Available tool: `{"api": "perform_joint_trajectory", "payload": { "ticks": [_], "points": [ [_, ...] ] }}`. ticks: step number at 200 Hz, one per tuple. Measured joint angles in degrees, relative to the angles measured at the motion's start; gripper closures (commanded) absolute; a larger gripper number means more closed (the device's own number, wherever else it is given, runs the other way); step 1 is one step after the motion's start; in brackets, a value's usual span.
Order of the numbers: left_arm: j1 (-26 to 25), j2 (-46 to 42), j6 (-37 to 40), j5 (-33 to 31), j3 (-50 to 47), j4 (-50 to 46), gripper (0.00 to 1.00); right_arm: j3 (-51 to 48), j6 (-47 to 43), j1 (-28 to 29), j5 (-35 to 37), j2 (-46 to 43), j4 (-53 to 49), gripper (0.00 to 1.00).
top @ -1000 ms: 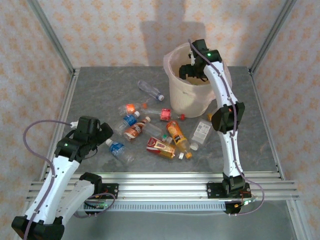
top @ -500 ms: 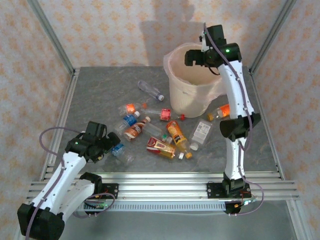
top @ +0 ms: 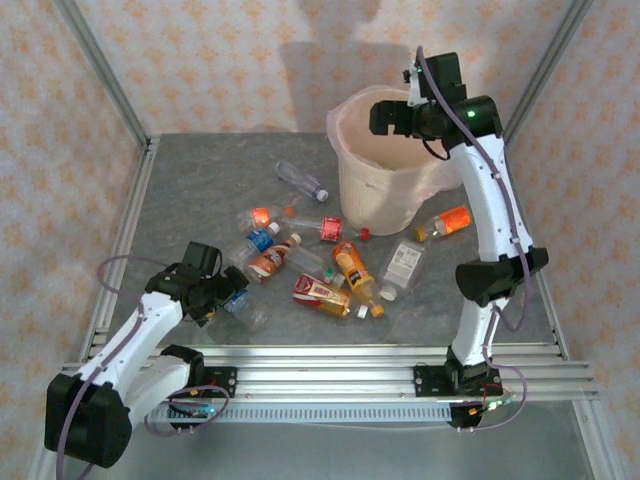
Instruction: Put the plastic bottles in the bin
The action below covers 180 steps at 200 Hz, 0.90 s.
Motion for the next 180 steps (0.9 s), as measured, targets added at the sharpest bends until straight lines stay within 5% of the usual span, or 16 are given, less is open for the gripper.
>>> {"api": "perform_joint_trajectory", "payload": {
  "ticks": [67, 180],
  "points": [
    [0.0, 8.2, -0.4, 0.0, -1.2, 6.1, 0.04, -7.1, 0.0, 2.8, 0.3, -4.2, 3.2, 0.01],
    [0.3, 6.4, -3.4, -2.7, -3.5, 7.0, 0.45, -19.2, 2.5, 4.0, -0.1, -13.1, 9.0, 0.01]
  ]
}}
